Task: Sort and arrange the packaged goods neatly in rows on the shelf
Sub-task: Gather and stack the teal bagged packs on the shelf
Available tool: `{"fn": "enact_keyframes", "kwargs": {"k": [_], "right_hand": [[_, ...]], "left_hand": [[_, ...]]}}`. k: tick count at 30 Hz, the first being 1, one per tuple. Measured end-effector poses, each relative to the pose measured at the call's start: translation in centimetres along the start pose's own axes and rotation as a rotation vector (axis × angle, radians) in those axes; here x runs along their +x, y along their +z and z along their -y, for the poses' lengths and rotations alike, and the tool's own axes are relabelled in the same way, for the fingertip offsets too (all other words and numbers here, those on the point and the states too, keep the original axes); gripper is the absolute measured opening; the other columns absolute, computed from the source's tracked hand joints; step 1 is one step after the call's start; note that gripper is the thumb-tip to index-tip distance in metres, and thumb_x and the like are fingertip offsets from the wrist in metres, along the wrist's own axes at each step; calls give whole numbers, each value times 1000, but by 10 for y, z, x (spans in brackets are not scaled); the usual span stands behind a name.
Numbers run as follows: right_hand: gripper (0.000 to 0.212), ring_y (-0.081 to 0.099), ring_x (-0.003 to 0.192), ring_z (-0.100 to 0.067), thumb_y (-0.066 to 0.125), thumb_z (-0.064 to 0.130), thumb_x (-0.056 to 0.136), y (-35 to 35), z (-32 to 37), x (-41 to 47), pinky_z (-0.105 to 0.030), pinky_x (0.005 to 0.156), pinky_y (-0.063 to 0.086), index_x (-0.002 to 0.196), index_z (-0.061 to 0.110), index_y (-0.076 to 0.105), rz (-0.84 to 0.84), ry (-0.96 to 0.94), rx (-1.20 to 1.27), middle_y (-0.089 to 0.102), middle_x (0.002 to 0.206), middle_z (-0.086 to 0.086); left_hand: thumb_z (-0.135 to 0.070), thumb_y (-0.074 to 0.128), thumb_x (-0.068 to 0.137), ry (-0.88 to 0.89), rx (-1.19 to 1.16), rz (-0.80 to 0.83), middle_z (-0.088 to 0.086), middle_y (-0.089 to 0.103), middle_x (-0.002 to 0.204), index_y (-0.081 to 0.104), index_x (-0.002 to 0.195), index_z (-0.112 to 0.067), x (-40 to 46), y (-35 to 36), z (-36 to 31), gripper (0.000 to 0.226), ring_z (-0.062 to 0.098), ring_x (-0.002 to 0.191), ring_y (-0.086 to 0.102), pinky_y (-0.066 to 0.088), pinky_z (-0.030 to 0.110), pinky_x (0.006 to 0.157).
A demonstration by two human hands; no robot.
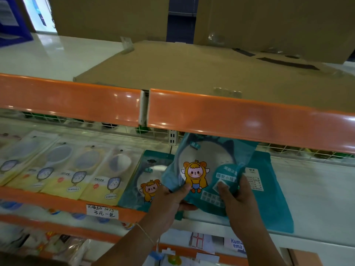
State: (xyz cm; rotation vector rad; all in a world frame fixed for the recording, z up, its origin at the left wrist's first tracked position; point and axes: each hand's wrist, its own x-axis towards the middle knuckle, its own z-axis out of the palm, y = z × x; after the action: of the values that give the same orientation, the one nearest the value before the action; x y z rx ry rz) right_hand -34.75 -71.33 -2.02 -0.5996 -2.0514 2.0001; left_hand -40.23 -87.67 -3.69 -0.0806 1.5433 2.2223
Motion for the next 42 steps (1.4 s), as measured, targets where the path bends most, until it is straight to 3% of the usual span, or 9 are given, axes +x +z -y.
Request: {"fn": "enact_keyframes", "kwargs": {"k": [4,8,13,20,25,27,34,39,42], "right_hand": [[27,72,86,-13,58,16,95,19,-1,7,-27,65,58,121,25,55,-29,34,-15,70,105,-1],[23,72,87,-21,57,13,96,46,-7,11,-36,68,59,117,21,56,-10,79,-2,70,105,-8],[21,72,85,-25,58,7,94,81,-24,18,-44,73,60,112,18,59,-31,145,-34,70,104,-11],[17,72,81,-30,59,5,92,112,-35,22,-51,73,60,109,11,60,-20,228,-120,70,96,-13],[30,71,73,-19,63,14,92,131,-49,19,-37,60,60,122,17,57,-115,185,-428,70,95,-4],[35,67,73,-15,61,16,92,136,-52,16,-28,56,54,126,16,55,-155,142,-570,68,95,-3],[39,56,86,-23,58,27,92,145,-63,10,-34,77,51,128,14,54,-267,37,-966,53,106,-9],[41,53,100,-30,55,25,93,148,-75,9,-42,87,48,132,13,52,-342,8,-963,57,110,-15],[42,50,106,-35,54,22,93,149,-86,8,-45,91,44,134,14,54,-385,-46,-962,57,117,-19]], "left_hand": [[-29,47,99,-17,-1,-83,24,71,87,60,108,-1,4,-30,-15,32,35,67,69,60,41,56],[-23,52,99,35,152,-219,19,65,64,64,94,3,6,-65,-25,28,24,47,58,50,30,46],[-20,56,96,254,764,-311,-2,41,47,49,58,-15,11,-107,-32,39,6,38,41,33,17,42],[-38,49,95,258,1282,-277,-1,38,49,37,51,-16,11,-157,-36,51,12,42,38,25,22,42],[-47,35,97,262,1638,-132,-3,39,54,43,64,-19,4,-170,-40,45,10,53,47,39,23,50],[-46,31,98,297,1713,-54,-5,36,55,43,69,-20,1,-172,-42,41,10,55,46,32,23,51],[-42,30,96,397,1857,97,-5,38,63,50,79,-23,6,-179,-50,33,18,66,48,35,26,62],[-49,27,92,570,1776,-56,0,54,98,53,103,-20,13,-185,-47,40,18,92,51,42,31,86],[-52,22,96,602,1736,90,10,43,140,41,138,-16,23,-185,-29,58,30,134,35,22,47,117]]}}
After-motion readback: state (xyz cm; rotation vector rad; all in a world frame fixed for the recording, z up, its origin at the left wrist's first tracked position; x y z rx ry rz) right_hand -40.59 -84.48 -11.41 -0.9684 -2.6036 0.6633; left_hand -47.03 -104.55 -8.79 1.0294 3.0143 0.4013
